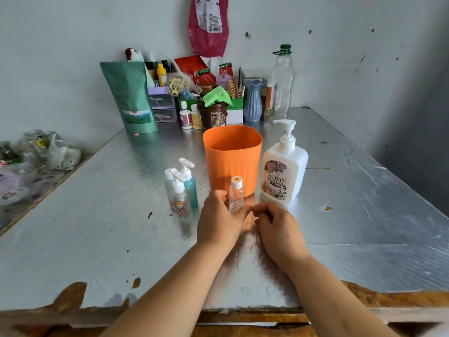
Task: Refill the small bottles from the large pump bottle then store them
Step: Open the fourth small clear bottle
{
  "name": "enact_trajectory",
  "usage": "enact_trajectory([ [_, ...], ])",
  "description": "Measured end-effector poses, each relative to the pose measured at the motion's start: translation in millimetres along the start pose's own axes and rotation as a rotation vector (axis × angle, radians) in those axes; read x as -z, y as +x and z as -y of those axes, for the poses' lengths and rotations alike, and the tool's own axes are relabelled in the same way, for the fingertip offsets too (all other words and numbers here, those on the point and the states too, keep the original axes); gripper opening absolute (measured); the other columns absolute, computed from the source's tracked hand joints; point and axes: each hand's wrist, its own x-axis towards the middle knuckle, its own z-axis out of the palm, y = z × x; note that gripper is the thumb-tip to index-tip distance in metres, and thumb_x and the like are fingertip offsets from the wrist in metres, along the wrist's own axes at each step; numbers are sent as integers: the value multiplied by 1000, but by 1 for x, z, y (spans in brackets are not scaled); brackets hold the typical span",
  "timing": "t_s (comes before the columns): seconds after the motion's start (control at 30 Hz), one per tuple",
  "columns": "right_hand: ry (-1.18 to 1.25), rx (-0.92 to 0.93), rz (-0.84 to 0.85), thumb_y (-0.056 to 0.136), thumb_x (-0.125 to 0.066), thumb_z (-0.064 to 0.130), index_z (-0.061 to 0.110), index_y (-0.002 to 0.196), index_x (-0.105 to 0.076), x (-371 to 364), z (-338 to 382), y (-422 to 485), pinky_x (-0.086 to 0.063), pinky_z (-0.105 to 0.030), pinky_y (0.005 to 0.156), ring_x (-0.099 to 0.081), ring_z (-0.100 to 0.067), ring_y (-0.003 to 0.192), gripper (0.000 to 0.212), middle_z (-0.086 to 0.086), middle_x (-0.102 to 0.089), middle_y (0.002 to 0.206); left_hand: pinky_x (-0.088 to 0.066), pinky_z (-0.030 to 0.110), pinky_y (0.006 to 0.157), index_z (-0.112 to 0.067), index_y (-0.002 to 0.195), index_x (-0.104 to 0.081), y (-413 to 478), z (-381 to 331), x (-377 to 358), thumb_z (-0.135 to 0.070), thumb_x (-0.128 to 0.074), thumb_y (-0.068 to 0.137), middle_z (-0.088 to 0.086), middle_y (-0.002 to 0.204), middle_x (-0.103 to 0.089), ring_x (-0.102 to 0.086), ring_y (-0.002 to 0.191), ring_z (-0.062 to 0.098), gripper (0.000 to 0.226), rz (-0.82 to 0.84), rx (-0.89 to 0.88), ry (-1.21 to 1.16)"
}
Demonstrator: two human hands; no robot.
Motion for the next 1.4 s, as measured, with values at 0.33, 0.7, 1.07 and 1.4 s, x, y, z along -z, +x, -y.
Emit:
enact_trajectory([
  [0.33, 343, 29, -10, 76, -65, 52, 36, 87, -62, 5, 7, -5, -55, -31, 66, -60, -6, 71, 19, 15, -65, 80, -54, 38, 82, -27, 111, -52, -15, -1, 6, -51, -64, 86, -5, 108, -69, -67, 98, 20, 36, 37, -40, 13],
  [0.7, 169, 105, -110, 70, -78, 45, 28, 82, -61, 0, 26, 1, -45, -19, 69, -57, -8, 75, 27, 10, -64, 81, -51, 27, 77, -39, 121, -55, -34, 9, 17, -45, -68, 84, -10, 103, -69, -65, 95, 12, 40, 91, -230, 107],
  [1.07, 213, 129, 50, 79, -73, 25, 35, 113, -55, 15, 42, -2, -42, -15, 77, -52, -2, 86, 40, 14, -55, 93, -56, 36, 82, -40, 126, -48, -33, 16, 14, -46, -62, 89, -8, 116, -69, -69, 100, 15, 40, 146, -268, 58],
  [1.4, 200, 150, 97, 88, -56, 10, 37, 112, -56, 13, 49, -5, -42, -17, 85, -55, 0, 101, 36, 17, -65, 103, -54, 35, 92, -38, 131, -45, -29, 22, 11, -47, -61, 90, -10, 131, -63, -63, 117, 11, 45, 158, -307, 38],
])
